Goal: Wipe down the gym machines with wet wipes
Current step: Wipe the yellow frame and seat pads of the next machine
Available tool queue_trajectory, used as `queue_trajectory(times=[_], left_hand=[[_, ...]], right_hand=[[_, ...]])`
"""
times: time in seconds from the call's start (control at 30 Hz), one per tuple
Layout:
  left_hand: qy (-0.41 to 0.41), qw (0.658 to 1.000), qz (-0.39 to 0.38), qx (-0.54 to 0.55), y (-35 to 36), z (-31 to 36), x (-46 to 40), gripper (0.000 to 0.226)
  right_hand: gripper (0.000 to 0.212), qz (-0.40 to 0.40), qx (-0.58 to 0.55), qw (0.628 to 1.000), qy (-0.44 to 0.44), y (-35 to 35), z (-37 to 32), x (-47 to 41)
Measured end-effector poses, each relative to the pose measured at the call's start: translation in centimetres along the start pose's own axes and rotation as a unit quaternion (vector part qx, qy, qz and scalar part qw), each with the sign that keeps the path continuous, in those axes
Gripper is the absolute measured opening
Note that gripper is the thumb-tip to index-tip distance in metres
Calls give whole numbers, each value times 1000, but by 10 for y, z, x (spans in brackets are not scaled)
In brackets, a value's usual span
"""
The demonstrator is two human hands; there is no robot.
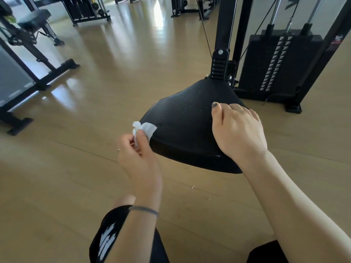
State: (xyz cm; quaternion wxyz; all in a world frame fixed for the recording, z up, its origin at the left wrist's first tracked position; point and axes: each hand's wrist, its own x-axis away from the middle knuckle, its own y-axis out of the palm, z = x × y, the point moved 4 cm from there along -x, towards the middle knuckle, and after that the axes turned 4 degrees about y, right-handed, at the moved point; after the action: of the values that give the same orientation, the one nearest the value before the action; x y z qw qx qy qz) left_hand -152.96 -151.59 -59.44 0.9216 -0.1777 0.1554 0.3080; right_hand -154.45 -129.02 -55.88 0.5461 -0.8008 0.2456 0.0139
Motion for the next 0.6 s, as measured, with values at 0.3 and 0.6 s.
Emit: queue_trajectory(times=[0.3, 0.6], left_hand=[[22, 999, -39, -8, 28, 30, 96, 25], [186, 978, -55, -74, 25, 29, 66, 23]], right_hand=[[58, -11, 19, 1000, -9, -2, -2, 0], [53, -74, -209, 972, 74, -31, 17, 6]])
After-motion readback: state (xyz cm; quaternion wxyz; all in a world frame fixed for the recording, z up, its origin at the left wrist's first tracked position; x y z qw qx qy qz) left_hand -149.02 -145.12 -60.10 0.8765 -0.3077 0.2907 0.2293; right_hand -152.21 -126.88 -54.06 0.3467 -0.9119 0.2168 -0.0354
